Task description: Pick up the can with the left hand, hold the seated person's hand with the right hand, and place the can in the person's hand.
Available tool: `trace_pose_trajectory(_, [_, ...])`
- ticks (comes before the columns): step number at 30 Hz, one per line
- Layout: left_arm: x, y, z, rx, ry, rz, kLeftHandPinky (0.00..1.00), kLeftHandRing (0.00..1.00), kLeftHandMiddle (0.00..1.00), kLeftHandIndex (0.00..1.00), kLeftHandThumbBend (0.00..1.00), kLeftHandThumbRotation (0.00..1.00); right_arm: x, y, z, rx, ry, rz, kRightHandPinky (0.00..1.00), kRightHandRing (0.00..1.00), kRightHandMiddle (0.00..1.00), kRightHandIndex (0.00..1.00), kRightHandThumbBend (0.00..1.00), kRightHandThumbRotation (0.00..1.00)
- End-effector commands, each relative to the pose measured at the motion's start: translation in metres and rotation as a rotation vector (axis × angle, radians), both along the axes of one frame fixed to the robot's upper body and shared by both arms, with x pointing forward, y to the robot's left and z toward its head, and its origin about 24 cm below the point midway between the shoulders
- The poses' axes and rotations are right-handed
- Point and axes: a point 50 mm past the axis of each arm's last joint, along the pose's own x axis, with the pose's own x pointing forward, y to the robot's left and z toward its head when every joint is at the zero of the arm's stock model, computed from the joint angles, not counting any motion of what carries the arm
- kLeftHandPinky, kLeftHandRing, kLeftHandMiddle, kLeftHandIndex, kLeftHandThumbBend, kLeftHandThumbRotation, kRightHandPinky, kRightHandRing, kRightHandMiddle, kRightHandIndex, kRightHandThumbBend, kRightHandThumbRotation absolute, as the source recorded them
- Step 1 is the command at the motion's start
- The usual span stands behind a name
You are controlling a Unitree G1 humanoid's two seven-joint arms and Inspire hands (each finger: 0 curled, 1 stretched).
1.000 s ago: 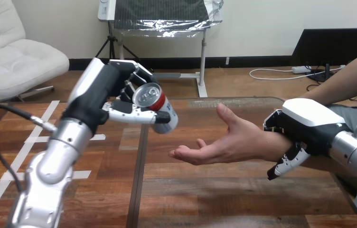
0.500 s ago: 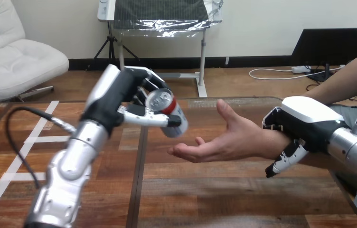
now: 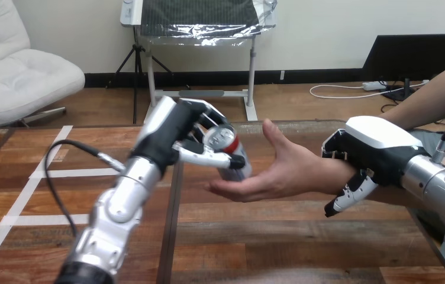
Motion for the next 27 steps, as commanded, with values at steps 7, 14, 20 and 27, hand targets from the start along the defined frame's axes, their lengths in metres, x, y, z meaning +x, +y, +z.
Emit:
trace_pose_trajectory(7, [0.022, -0.031, 0.03, -0.029, -0.114, -0.05, 0.27, 0.32, 0.39, 0.42, 0.72, 0.0, 0.002, 0.009, 0.002, 0.063, -0.009, -0.013, 0.28, 0.33, 0.39, 0.42, 0.87, 0.0])
trace_pose_trajectory(14, [0.025, -0.04, 0.025, -0.037, -0.073, -0.055, 0.27, 0.32, 0.4, 0.43, 0.71, 0.0, 0.001, 0.012, 0.003, 0.064, -0.005, -0.017, 0.29, 0.34, 0.41, 0.43, 0.87, 0.0])
trace_pose_trajectory(20, [0.025, -0.049, 0.021, -0.055, -0.057, -0.067, 0.27, 0.32, 0.4, 0.43, 0.71, 0.0, 0.001, 0.013, 0.003, 0.067, -0.004, -0.016, 0.3, 0.35, 0.42, 0.43, 0.86, 0.0])
trace_pose_trajectory(27, [0.025, -0.058, 0.017, -0.075, -0.047, -0.081, 0.27, 0.32, 0.4, 0.43, 0.7, 0.0, 0.0, 0.014, 0.003, 0.074, -0.006, -0.014, 0.29, 0.35, 0.41, 0.43, 0.86, 0.01])
